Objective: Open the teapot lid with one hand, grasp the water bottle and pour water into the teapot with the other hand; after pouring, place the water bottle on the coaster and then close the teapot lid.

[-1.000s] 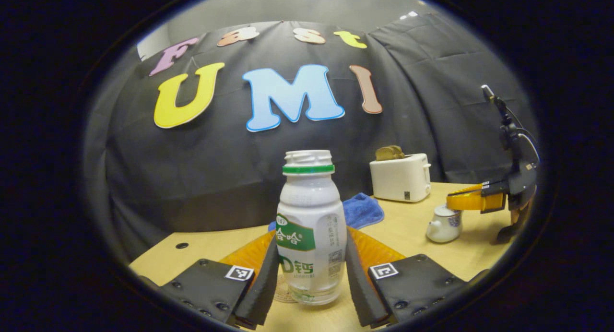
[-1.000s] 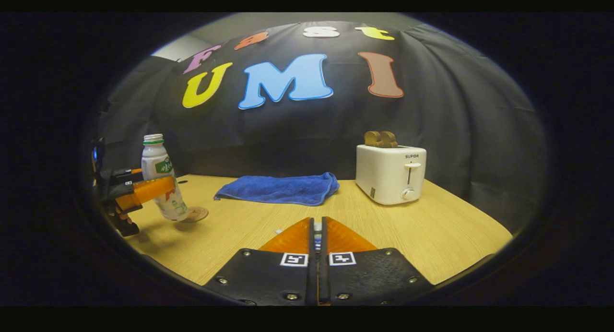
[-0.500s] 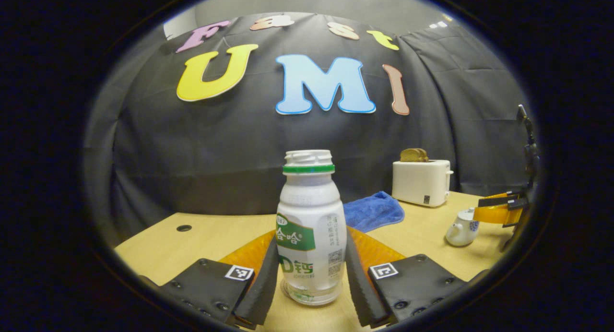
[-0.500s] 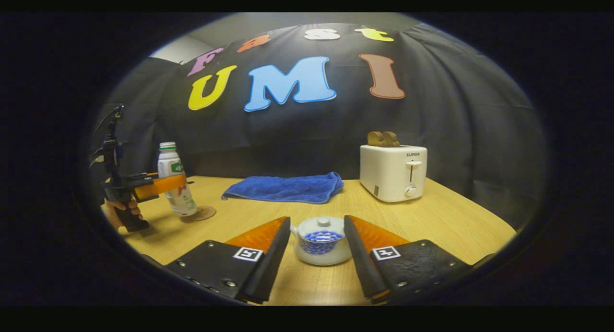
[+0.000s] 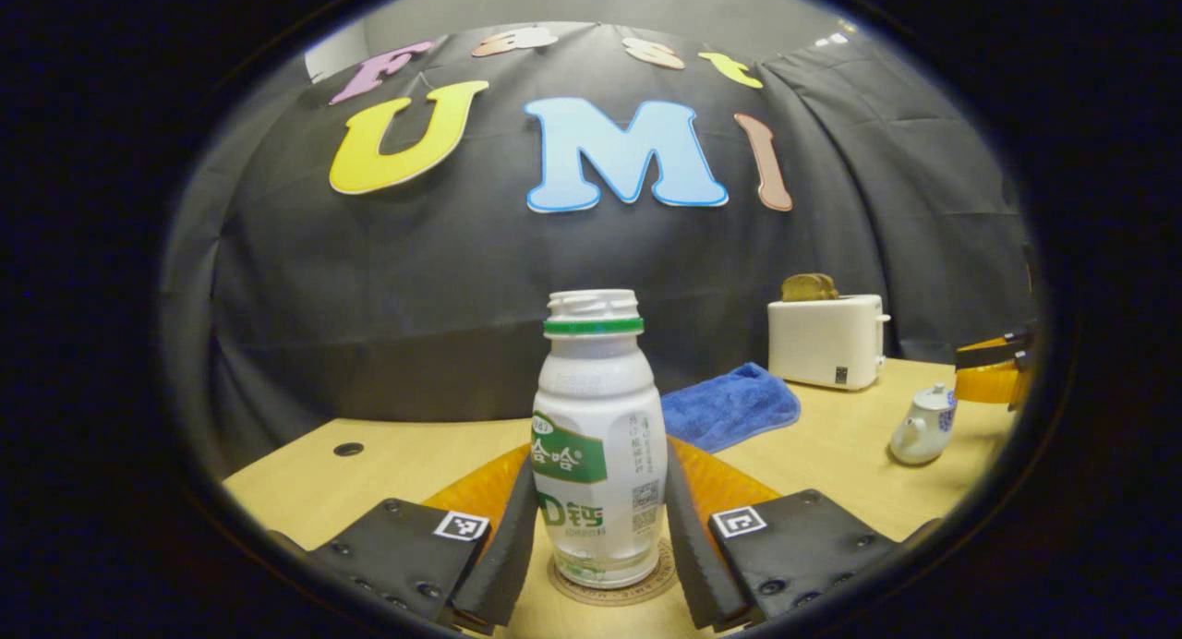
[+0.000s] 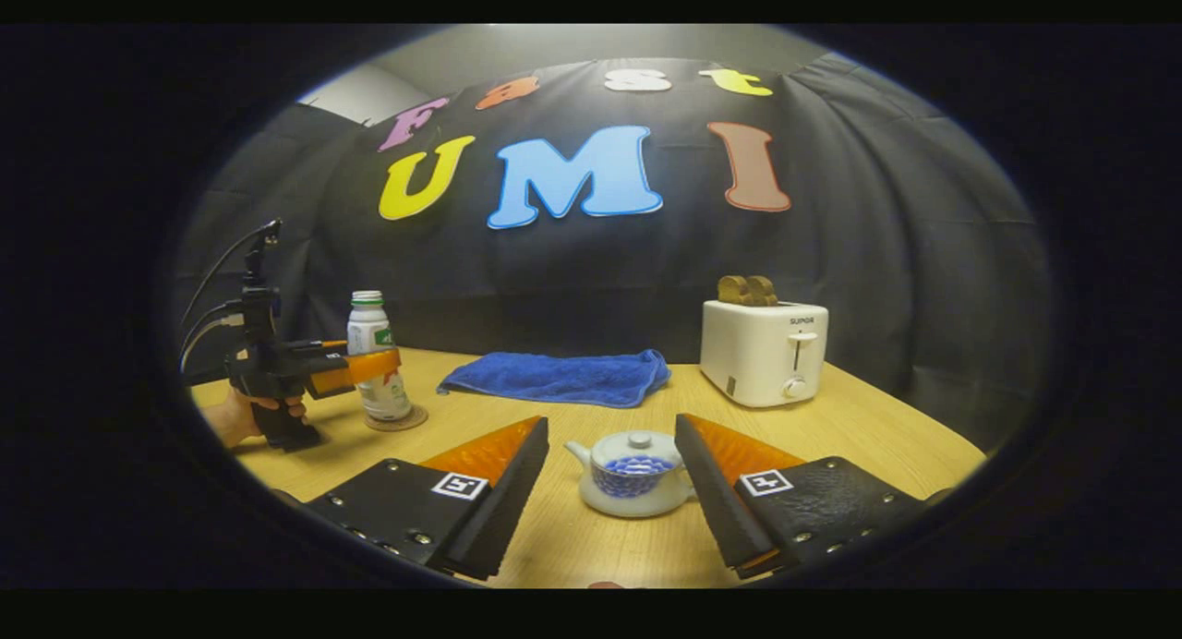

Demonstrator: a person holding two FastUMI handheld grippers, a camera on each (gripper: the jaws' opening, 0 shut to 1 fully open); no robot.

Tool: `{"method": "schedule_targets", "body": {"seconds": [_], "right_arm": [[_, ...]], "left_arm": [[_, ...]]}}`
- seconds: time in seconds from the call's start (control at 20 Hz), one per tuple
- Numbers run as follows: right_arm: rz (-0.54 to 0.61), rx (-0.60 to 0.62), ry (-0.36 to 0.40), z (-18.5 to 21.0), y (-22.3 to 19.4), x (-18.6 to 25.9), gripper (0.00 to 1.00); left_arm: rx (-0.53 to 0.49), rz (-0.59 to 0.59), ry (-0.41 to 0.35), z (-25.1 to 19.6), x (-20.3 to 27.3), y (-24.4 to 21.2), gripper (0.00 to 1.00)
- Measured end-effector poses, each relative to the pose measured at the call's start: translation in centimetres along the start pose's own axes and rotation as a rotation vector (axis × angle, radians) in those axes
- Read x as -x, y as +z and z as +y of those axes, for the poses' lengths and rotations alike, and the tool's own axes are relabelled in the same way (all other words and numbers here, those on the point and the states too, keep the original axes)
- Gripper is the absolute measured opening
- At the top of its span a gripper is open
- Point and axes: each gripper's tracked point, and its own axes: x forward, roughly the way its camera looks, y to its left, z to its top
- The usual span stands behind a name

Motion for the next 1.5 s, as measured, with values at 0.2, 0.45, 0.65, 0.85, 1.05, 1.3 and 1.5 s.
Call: {"method": "schedule_targets", "body": {"seconds": [0.2, 0.45, 0.65, 0.85, 1.05, 1.3, 1.5], "right_arm": [[0.005, 0.001, 0.006, 0.2, -0.2, -0.1, 0.84], [-0.001, -0.007, 0.012, 0.3, -0.1, 0.1, 0.84], [-0.011, -0.012, 0.026, 0.7, 0.2, 0.5, 0.84], [-0.051, 0.019, 0.025, 1.5, 1.6, 2.3, 0.84], [-0.084, 0.051, -0.04, 5.5, 2.3, 6.9, 0.84], [-0.053, -0.01, -0.054, 11.4, -0.7, 11.4, 0.83], [-0.045, -0.027, -0.088, 11.6, -2.0, 11.8, 0.83]], "left_arm": [[0.006, 0.005, -0.002, 0.0, -0.1, -0.4, 0.77], [0.021, -0.017, 0.039, 0.5, 1.4, 0.5, 1.0], [-0.012, -0.013, 0.051, 0.2, 3.5, 0.4, 1.0], [0.053, 0.011, 0.093, 0.0, 8.3, 0.2, 1.0], [0.002, -0.03, 0.155, -2.9, 16.6, 1.2, 1.0], [0.075, 0.02, 0.157, -8.9, 21.9, -0.4, 0.96], [0.059, -0.018, 0.203, -8.5, 23.2, -0.3, 1.0]]}}
